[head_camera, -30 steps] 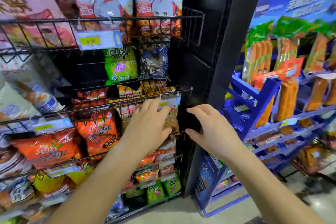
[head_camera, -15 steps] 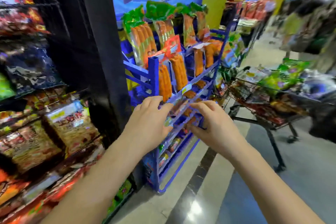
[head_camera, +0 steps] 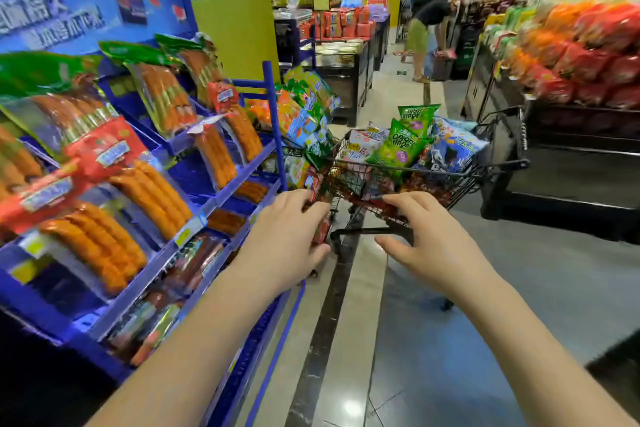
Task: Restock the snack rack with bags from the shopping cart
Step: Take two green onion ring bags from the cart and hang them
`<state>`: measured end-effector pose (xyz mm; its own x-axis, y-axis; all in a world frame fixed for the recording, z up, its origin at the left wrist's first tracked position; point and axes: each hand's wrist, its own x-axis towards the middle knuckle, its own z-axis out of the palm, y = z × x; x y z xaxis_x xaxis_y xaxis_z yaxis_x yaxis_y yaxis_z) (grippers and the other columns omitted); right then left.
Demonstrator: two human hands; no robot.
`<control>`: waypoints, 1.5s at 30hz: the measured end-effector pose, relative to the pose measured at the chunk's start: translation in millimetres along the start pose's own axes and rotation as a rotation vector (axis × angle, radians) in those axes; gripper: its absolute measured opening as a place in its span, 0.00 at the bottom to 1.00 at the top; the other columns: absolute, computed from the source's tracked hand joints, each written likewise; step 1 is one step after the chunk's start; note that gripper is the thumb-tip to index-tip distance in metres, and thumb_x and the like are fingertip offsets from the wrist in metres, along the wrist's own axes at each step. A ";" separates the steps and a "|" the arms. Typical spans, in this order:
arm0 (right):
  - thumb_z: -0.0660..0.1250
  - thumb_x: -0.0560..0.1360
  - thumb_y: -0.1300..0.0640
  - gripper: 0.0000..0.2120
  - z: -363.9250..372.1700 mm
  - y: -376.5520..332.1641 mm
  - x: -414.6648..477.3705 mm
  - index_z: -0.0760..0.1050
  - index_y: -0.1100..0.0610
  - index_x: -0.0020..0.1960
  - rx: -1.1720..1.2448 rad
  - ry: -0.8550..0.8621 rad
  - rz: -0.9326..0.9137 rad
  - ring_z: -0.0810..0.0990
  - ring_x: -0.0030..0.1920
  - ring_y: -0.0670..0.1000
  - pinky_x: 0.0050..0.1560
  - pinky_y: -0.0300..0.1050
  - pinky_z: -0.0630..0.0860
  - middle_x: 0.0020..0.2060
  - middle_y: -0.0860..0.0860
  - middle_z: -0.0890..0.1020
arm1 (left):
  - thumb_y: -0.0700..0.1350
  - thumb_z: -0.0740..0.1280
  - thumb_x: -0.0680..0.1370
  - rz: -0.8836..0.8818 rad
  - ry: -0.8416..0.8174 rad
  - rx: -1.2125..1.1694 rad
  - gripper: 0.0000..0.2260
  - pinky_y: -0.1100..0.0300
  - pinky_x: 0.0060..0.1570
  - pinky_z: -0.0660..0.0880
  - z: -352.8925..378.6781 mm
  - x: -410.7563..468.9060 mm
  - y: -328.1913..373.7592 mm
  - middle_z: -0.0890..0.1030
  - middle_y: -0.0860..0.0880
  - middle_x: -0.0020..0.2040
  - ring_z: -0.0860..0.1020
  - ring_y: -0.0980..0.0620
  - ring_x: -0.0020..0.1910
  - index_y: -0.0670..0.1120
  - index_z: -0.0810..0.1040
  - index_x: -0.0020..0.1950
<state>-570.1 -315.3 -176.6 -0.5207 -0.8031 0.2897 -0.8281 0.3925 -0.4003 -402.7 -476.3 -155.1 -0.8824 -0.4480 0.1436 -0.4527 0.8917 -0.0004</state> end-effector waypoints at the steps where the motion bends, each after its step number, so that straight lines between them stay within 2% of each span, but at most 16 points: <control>1: 0.70 0.77 0.43 0.29 -5.2 14.4 8.9 0.67 0.47 0.76 0.004 -0.001 0.018 0.72 0.70 0.52 0.67 0.53 0.73 0.71 0.48 0.71 | 0.60 0.67 0.81 0.004 0.005 -0.003 0.31 0.48 0.74 0.65 2.6 17.1 7.5 0.60 0.47 0.81 0.58 0.45 0.80 0.55 0.62 0.81; 11: 0.72 0.77 0.44 0.30 -12.9 121.5 95.8 0.69 0.49 0.75 0.018 0.041 0.156 0.73 0.70 0.49 0.69 0.48 0.72 0.70 0.47 0.72 | 0.60 0.66 0.81 0.124 -0.036 -0.032 0.30 0.49 0.73 0.66 38.1 173.7 37.5 0.62 0.47 0.80 0.60 0.45 0.79 0.55 0.62 0.80; 17: 0.73 0.76 0.44 0.30 8.8 163.4 164.4 0.70 0.48 0.75 0.004 0.085 0.285 0.74 0.68 0.49 0.66 0.46 0.72 0.69 0.46 0.73 | 0.58 0.67 0.81 0.233 -0.042 -0.101 0.30 0.46 0.75 0.65 68.0 283.4 14.6 0.61 0.47 0.80 0.58 0.44 0.80 0.54 0.62 0.80; 24: 0.71 0.77 0.43 0.30 25.8 192.1 257.0 0.68 0.48 0.76 -0.026 0.034 0.421 0.77 0.65 0.48 0.65 0.43 0.71 0.70 0.46 0.71 | 0.59 0.66 0.81 0.334 -0.074 -0.145 0.30 0.47 0.75 0.63 90.6 402.1 -19.7 0.63 0.46 0.79 0.59 0.44 0.79 0.54 0.63 0.80; 28: 0.72 0.77 0.44 0.29 32.9 217.8 298.2 0.69 0.47 0.76 -0.013 0.053 0.469 0.73 0.69 0.48 0.67 0.42 0.68 0.70 0.47 0.72 | 0.58 0.67 0.81 0.383 -0.090 -0.167 0.29 0.48 0.73 0.65 106.2 459.9 -26.0 0.65 0.47 0.76 0.62 0.44 0.76 0.54 0.64 0.80; 39: 0.69 0.78 0.42 0.31 82.9 327.8 427.1 0.65 0.47 0.77 0.017 -0.004 0.453 0.72 0.71 0.51 0.67 0.50 0.73 0.72 0.48 0.70 | 0.58 0.67 0.81 0.355 -0.212 -0.097 0.30 0.48 0.75 0.63 178.8 612.4 -25.7 0.60 0.46 0.81 0.60 0.43 0.79 0.54 0.61 0.81; 42: 0.68 0.79 0.42 0.32 99.0 367.4 465.8 0.64 0.48 0.79 0.002 -0.058 0.408 0.70 0.71 0.50 0.65 0.47 0.71 0.72 0.48 0.69 | 0.59 0.66 0.81 0.329 -0.257 -0.047 0.31 0.48 0.74 0.65 201.8 659.6 -18.1 0.61 0.45 0.79 0.61 0.43 0.78 0.54 0.61 0.81; 45: 0.68 0.79 0.42 0.31 105.8 396.2 498.5 0.64 0.48 0.79 0.002 -0.128 0.397 0.72 0.70 0.52 0.64 0.50 0.73 0.72 0.49 0.69 | 0.59 0.67 0.80 0.304 -0.328 -0.020 0.30 0.45 0.74 0.66 220.2 698.2 -13.7 0.61 0.45 0.79 0.59 0.42 0.78 0.54 0.62 0.80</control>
<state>-1135.8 -607.6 -282.8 -0.7695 -0.6386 0.0019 -0.5674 0.6823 -0.4610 -1040.8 -815.7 -272.7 -0.9703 -0.1595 -0.1817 -0.1669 0.9856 0.0258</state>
